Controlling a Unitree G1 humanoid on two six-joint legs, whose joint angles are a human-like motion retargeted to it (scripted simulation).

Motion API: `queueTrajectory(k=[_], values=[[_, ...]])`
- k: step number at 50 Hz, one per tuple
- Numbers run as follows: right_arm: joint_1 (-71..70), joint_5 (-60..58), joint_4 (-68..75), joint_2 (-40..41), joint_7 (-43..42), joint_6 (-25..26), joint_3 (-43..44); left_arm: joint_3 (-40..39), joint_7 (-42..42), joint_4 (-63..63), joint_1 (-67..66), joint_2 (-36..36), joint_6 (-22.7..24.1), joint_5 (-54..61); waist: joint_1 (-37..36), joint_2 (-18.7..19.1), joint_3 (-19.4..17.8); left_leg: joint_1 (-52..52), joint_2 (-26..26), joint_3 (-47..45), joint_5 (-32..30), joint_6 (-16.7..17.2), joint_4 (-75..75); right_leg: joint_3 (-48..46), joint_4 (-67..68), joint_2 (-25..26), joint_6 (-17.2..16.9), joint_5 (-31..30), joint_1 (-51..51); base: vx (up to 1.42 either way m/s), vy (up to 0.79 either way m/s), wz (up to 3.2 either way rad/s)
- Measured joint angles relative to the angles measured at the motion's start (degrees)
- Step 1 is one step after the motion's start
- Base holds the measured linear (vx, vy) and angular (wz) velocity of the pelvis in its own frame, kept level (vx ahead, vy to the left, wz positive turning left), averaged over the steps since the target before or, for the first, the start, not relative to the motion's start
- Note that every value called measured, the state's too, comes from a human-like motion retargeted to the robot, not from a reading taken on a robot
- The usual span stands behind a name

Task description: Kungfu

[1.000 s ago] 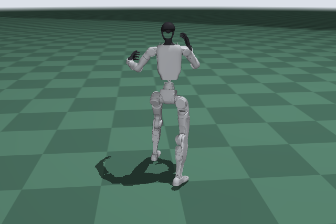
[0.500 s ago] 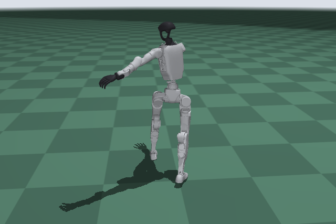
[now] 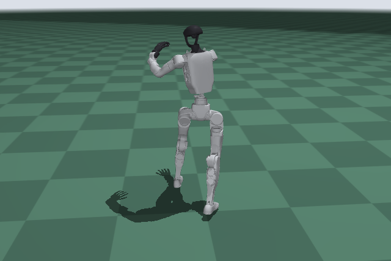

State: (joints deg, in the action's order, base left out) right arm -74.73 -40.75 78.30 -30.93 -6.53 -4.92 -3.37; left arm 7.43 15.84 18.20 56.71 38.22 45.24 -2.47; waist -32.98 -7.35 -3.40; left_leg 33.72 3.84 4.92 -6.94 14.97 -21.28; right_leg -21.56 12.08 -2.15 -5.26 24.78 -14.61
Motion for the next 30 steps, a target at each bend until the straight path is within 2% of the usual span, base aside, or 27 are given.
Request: queueTrajectory(k=[5, 8, 11, 13, 15, 18, 21, 25, 26, 28, 30], values=[[-0.7, -0.5, -8.5, 5.6, 9.8, 2.2, -6.3, 7.4, 8.6, 2.4, 7.0, -6.8, -1.4, -10.6, 3.2, 1.4, 0.8, 0.0, 0.8, -0.3, 2.4, -3.4, -1.2, 2.0, 0.1, -1.7, -0.1, -1.5, 1.5, -0.06, 0.01, -0.86], [-0.5, -1.1, -14.0, 9.0, 10.3, 0.6, -9.6, 7.1, 7.9, 5.2, 7.3, -8.5, -3.8, -23.6, 4.7, 2.2, 0.8, -0.4, 1.6, -1.0, 4.3, -5.5, -1.9, 3.8, 0.4, -3.3, 0.0, -2.4, 3.0, -0.14, 0.00, -1.30], [0.7, -5.0, -17.0, 12.6, 8.0, -2.3, -9.8, 6.0, 2.6, 5.2, 5.5, -8.8, -4.5, -31.1, 5.3, 3.0, 0.4, -1.4, 4.1, -5.2, 5.9, -6.8, -2.1, 5.7, 0.6, -5.0, -0.1, -3.6, 5.0, -0.20, -0.05, -1.50], [2.0, -8.1, -19.0, 14.3, 7.1, -4.3, -9.4, 4.9, -1.2, 3.2, 3.7, -8.6, -2.6, -32.8, 5.6, 3.3, 0.1, -2.4, 5.9, -8.4, 6.7, -7.4, -1.8, 6.5, 0.7, -6.4, -0.4, -4.7, 6.5, -0.25, -0.05, -1.58], [3.3, -9.2, -20.5, 15.3, 6.2, -3.9, -9.4, 4.6, -5.1, 1.3, 1.6, -8.3, -0.2, -33.7, 6.1, 3.6, -0.1, -3.6, 7.6, -11.7, 7.4, -7.6, -1.4, 7.3, 0.6, -7.7, -0.7, -5.9, 8.0, -0.32, -0.05, -1.55], [4.6, -8.7, -22.1, 16.6, 4.4, -5.0, -10.9, 4.5, -12.6, -1.0, -2.5, -8.0, -1.2, -38.6, 7.3, 4.6, -0.4, -6.1, 10.2, -16.9, 8.0, -7.9, -0.2, 8.2, 0.3, -9.3, -0.7, -8.2, 10.4, -0.35, 0.02, -1.65], [6.1, -8.5, -24.8, 17.8, 1.2, -10.9, -12.7, 3.4, -17.5, -3.9, -7.4, -8.4, -2.7, -42.6, 9.2, 6.0, -0.7, -9.4, 13.3, -22.7, 8.2, -7.8, 1.7, 8.5, 0.7, -10.7, 0.4, -10.6, 13.5, -0.43, 0.00, -1.85], [8.9, -9.7, -28.1, 19.8, -4.8, -20.7, -15.7, 2.5, -22.4, -7.0, -14.3, -9.0, -4.9, -45.7, 12.3, 8.6, -0.2, -14.0, 18.4, -31.0, 7.3, -7.1, 5.4, 2.7, 5.3, -14.1, 6.4, -12.0, 18.8, -0.55, -0.03, -2.06], [10.0, -10.4, -28.6, 20.2, -6.7, -22.6, -16.3, 2.5, -23.4, -7.2, -16.0, -9.6, -5.3, -46.2, 13.1, 9.0, 0.1, -15.1, 19.4, -32.8, 6.9, -6.7, 6.3, 0.5, 6.5, -15.4, 7.0, -12.5, 19.9, -0.60, -0.10, -1.99], [12.5, -12.0, -29.0, 21.0, -10.5, -25.8, -17.3, 2.8, -24.9, -7.1, -19.5, -11.0, -6.4, -46.7, 15.0, 9.5, 0.5, -17.0, 20.7, -36.2, 5.8, -5.9, 8.2, -2.7, 8.3, -17.6, 6.8, -15.0, 22.1, -0.57, -0.12, -1.72], [15.8, -12.7, -28.5, 22.1, -12.8, -26.8, -17.7, 3.6, -25.5, -6.2, -22.8, -13.0, -7.2, -47.2, 17.8, 9.3, 0.8, -18.5, 21.0, -39.1, 4.6, -5.1, 9.8, -4.9, 8.8, -19.6, 3.1, -19.4, 23.8, -0.69, -0.31, -1.32]])
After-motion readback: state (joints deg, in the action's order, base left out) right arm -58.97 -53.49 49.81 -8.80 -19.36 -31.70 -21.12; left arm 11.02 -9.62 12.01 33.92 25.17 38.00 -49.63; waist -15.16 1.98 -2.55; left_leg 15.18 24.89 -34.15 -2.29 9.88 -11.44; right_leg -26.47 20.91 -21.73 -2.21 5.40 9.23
